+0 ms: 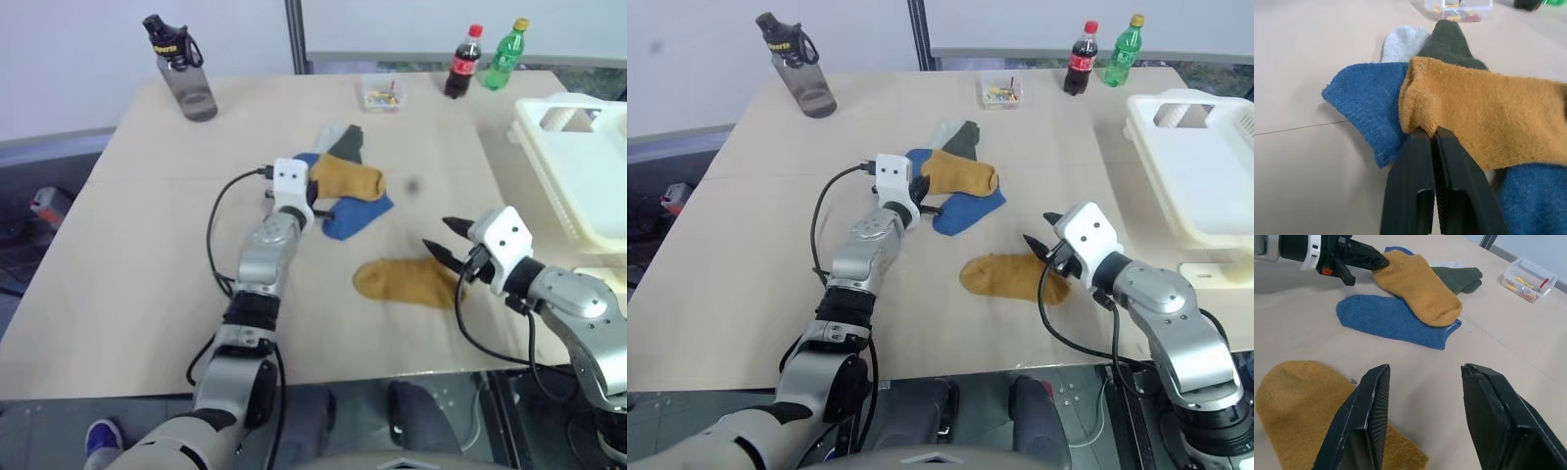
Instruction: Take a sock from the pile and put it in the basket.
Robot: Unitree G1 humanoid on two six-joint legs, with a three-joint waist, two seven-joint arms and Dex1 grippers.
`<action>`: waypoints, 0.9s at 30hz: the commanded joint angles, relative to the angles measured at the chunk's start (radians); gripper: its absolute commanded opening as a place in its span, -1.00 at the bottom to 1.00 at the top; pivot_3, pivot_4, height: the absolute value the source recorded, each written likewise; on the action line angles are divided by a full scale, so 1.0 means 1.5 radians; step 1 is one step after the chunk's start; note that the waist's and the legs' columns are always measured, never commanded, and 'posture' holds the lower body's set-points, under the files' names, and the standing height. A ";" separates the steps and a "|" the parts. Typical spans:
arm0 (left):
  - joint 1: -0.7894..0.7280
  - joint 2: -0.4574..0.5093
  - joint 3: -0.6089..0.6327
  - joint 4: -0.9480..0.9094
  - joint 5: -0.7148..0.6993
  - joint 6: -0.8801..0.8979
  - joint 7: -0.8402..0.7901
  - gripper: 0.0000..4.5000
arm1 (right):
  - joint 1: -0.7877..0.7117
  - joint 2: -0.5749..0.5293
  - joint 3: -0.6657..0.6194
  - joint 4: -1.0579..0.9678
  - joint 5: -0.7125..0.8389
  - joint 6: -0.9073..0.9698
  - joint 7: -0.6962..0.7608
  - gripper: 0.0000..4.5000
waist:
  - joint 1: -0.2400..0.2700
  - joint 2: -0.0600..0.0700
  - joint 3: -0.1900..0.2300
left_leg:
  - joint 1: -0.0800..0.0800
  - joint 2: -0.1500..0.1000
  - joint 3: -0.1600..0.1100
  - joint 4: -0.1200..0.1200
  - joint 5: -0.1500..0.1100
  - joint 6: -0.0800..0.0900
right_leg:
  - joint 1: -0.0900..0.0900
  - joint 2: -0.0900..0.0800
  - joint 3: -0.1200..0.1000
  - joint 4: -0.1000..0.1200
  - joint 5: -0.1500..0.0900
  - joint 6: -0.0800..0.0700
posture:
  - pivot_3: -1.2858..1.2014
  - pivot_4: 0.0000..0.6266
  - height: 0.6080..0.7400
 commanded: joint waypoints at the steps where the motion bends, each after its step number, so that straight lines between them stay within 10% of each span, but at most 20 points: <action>1: 0.024 0.003 0.040 -0.106 -0.056 0.059 -0.004 -0.99 | -0.007 -0.005 -0.020 -0.030 0.006 -0.003 -0.001 0.07 | 0.000 0.000 0.000 | 0.000 0.000 0.000 0.000 0.000 0.000 | 0.000 0.000 0.000 0.000 0.000 0.000 | 0.03 -0.52 1.00; 14: 0.237 0.164 0.132 -0.405 -0.184 0.326 -0.077 -0.99 | -0.026 0.003 0.015 -0.003 0.017 -0.017 0.019 0.07 | -0.007 0.000 0.000 | 0.001 0.001 0.001 0.000 0.000 0.000 | 0.000 0.000 0.000 0.001 0.000 0.000 | 0.03 -0.52 1.00; 21: 0.468 0.342 0.213 -0.559 -0.316 0.335 -0.314 -0.99 | -0.026 0.015 0.046 -0.003 0.051 -0.027 0.065 0.07 | -0.016 0.000 0.000 | 0.001 0.002 0.001 0.000 0.000 0.000 | 0.000 0.001 0.001 0.000 0.000 0.000 | 0.03 -0.52 1.00; 27: 0.511 0.411 0.185 -0.487 -0.247 0.207 -0.386 -0.85 | -0.013 0.011 0.069 -0.027 0.121 0.000 0.123 0.18 | -0.006 0.001 -0.001 | 0.002 0.002 0.001 0.000 -0.002 0.003 | 0.001 0.001 0.000 0.000 -0.001 -0.003 | 0.03 -0.52 1.00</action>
